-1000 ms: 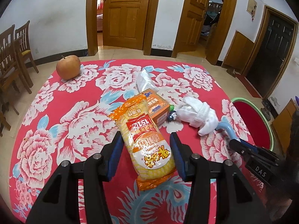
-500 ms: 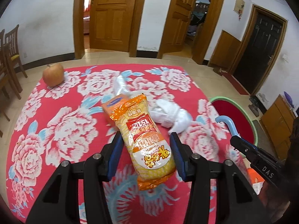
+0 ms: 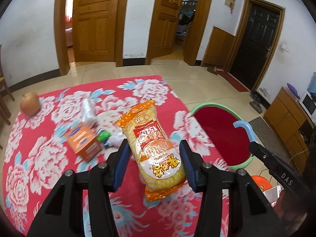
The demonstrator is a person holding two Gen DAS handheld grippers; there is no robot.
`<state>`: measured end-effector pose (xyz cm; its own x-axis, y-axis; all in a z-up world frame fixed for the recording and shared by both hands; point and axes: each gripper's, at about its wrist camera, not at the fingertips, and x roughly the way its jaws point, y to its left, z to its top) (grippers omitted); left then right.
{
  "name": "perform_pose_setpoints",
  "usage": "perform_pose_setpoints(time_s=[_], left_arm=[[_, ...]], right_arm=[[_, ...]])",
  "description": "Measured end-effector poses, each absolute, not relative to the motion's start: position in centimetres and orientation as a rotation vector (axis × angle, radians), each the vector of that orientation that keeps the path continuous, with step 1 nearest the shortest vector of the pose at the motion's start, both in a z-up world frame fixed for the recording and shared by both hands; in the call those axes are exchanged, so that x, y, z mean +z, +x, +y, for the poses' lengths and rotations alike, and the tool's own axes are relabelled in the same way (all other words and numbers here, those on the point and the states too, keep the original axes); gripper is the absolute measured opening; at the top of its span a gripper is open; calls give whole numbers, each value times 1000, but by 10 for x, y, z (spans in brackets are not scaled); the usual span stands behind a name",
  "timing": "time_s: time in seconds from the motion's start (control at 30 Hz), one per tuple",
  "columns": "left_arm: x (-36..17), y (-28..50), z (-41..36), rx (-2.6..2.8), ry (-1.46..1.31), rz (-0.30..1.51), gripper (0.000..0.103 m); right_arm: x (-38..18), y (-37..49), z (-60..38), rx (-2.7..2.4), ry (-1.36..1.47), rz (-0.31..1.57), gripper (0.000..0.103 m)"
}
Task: Collect trash
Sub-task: 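Carry the bag and bottle over the bucket and open the right tool, then open the left tool to drop the snack bag into the bucket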
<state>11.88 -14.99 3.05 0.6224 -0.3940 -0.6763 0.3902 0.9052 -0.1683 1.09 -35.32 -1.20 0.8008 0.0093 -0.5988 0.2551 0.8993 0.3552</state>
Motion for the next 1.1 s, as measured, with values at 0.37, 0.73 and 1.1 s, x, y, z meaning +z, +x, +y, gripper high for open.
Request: perform_pose_setpoints(time_s=[0.37, 0.73, 1.1], left_arm=[[32, 128, -198, -517, 31, 771, 51], [22, 134, -228, -551, 64, 787, 51], [10, 138, -252, -582, 97, 807, 51]], right_arm=[[-28, 7, -395, -237, 478, 639, 23], [-47, 12, -418, -267, 521, 667, 26], [-38, -3, -425, -286, 537, 635, 36]])
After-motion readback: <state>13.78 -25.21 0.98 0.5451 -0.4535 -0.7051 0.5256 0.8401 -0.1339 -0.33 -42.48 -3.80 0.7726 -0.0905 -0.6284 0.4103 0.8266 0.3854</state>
